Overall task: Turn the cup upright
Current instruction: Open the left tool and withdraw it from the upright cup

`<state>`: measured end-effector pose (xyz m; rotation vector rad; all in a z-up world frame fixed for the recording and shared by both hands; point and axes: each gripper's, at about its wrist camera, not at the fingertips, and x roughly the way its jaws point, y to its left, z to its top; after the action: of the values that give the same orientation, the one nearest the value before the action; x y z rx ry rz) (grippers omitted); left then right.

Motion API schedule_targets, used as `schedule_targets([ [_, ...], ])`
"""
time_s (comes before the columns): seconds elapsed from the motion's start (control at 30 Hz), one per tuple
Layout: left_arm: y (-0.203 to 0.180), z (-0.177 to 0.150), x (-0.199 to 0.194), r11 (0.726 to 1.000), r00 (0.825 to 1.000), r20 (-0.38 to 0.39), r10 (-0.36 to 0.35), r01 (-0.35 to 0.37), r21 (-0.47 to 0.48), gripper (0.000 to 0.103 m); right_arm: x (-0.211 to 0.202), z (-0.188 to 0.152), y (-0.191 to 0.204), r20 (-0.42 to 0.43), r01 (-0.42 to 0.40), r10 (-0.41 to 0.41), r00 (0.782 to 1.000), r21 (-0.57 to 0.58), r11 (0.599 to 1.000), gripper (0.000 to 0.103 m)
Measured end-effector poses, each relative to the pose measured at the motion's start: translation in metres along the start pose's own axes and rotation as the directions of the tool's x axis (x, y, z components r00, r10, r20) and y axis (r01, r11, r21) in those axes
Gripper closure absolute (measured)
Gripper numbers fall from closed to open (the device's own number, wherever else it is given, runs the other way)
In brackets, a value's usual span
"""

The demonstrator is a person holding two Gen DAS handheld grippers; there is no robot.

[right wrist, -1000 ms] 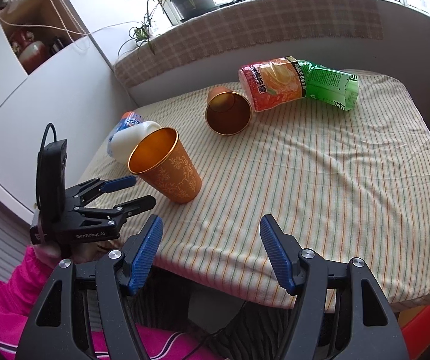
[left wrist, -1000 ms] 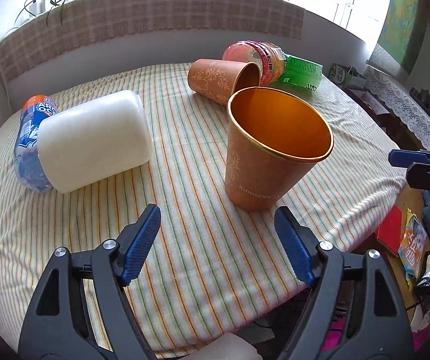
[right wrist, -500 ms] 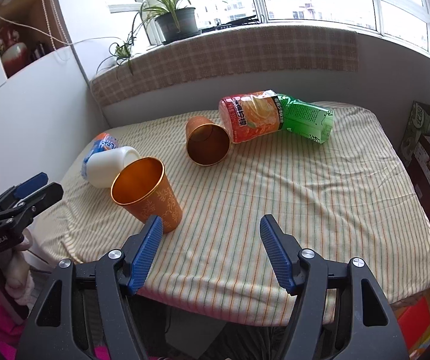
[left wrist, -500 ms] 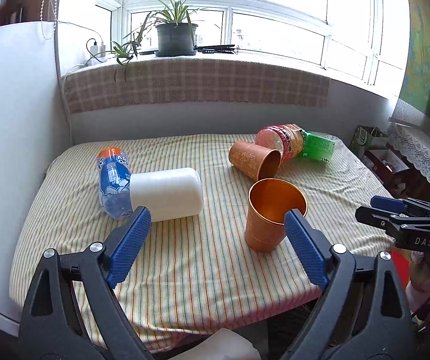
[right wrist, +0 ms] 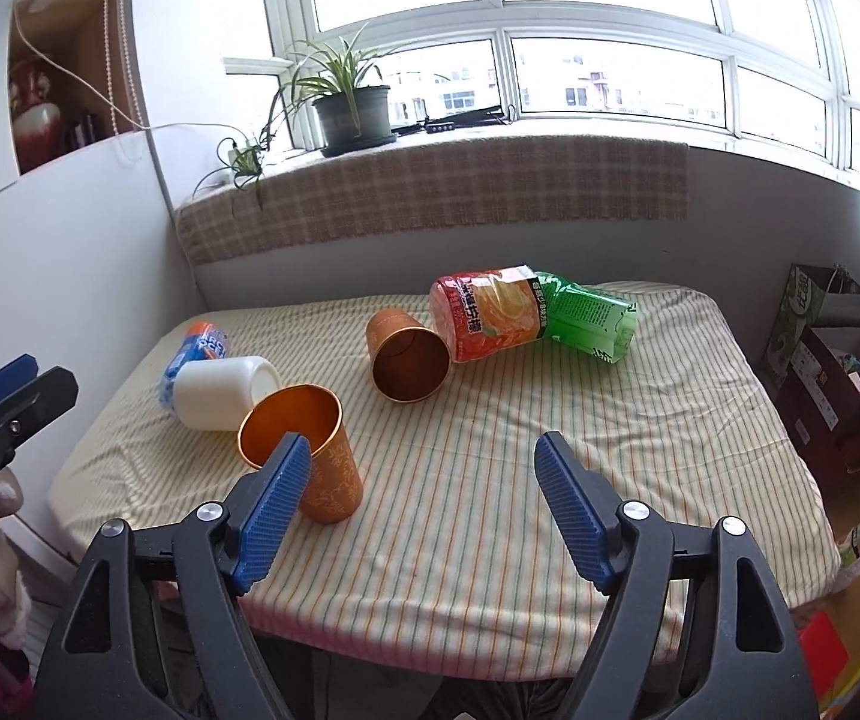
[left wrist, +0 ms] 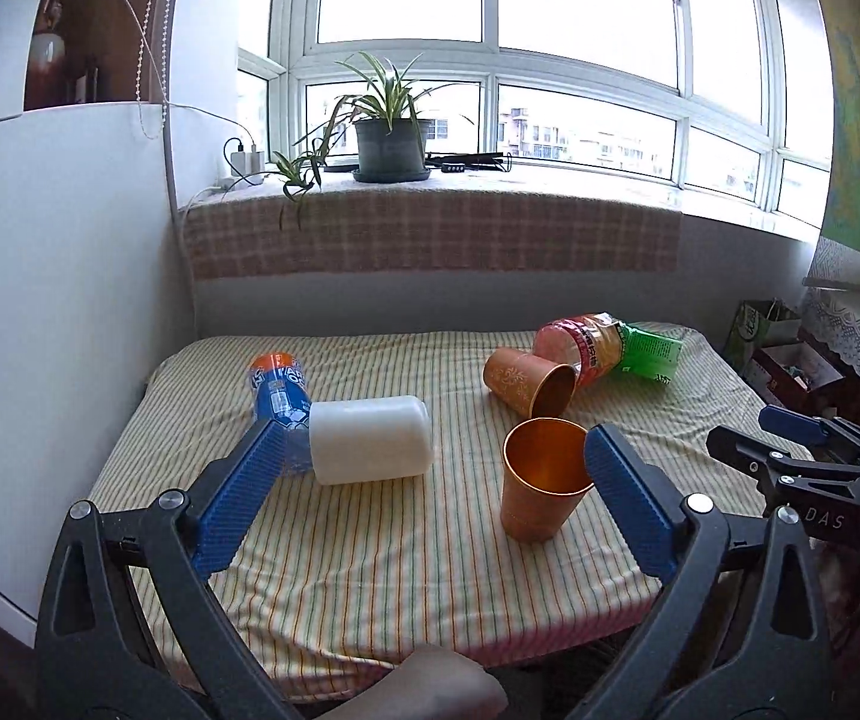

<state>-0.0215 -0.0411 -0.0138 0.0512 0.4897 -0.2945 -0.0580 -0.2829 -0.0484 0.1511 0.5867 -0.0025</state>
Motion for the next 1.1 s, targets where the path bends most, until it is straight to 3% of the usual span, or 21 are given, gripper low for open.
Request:
schedule_targets([
  [0.37, 0.0056, 0.0009, -0.0016, 0.998, 0.999, -0.004, 0.051, -0.052, -0.025, 0.001, -0.0018, -0.0003, 0.0031, 0.015, 0.013, -0.013, 1.000, 0.011, 1.000, 0.021],
  [1.1, 0.0082, -0.0002, 0.0024, 0.997, 0.998, -0.018, 0.068, -0.069, -0.041, 0.001, 0.0043, -0.0039, 0.0037, -0.005, 0.007, -0.007, 1.000, 0.019, 1.000, 0.021],
])
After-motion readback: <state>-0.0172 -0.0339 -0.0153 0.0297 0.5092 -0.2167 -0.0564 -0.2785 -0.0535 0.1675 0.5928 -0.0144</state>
